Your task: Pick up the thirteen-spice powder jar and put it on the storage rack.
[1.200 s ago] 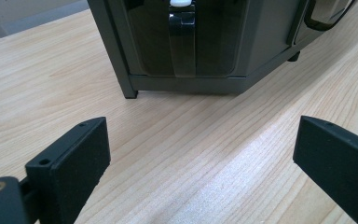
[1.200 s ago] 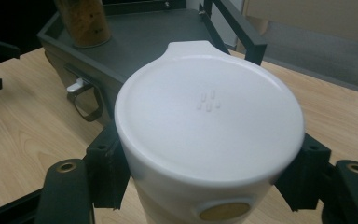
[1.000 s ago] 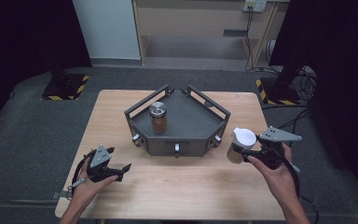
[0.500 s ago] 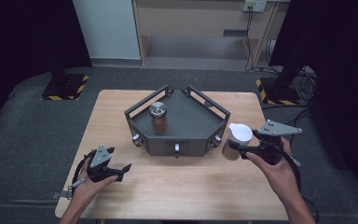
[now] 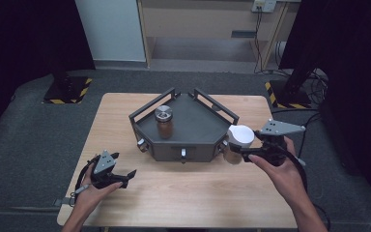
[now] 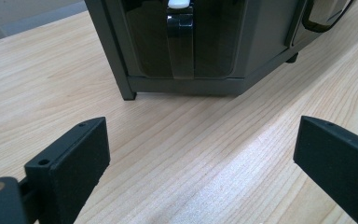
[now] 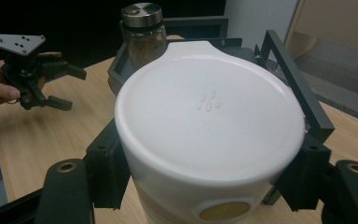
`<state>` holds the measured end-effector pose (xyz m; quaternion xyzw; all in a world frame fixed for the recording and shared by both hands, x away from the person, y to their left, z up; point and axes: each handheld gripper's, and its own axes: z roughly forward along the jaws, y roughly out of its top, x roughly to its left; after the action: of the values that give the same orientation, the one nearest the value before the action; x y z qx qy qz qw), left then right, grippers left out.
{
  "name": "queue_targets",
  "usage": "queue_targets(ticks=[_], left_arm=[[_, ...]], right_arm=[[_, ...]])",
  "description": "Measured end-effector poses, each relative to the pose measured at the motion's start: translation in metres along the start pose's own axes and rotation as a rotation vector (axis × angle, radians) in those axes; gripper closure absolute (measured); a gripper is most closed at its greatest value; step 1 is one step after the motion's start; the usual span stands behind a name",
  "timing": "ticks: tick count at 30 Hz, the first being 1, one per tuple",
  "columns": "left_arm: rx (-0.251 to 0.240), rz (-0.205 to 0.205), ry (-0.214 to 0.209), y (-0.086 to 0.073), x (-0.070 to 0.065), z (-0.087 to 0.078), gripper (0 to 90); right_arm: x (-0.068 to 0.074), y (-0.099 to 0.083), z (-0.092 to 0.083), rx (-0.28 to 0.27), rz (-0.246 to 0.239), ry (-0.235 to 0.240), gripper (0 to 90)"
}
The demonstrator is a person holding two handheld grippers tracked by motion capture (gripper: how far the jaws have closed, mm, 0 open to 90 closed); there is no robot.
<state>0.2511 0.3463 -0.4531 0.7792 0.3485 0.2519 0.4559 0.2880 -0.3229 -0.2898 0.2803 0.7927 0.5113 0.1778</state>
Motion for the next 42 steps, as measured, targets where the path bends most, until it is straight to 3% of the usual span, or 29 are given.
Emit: queue_targets(ticks=[13,24,42], left_arm=[[-0.004,0.000,-0.002,-0.001,0.001,-0.001,2.6],[0.001,0.002,-0.005,-0.001,0.001,0.000,2.6],[0.007,0.002,-0.013,-0.001,0.003,0.004,2.6]], right_arm=[[0.000,0.024,0.028,-0.006,-0.023,0.024,31.3],[0.001,0.046,0.049,-0.006,-0.045,0.009,31.2],[-0.009,0.055,0.085,-0.008,-0.029,-0.012,31.2]])
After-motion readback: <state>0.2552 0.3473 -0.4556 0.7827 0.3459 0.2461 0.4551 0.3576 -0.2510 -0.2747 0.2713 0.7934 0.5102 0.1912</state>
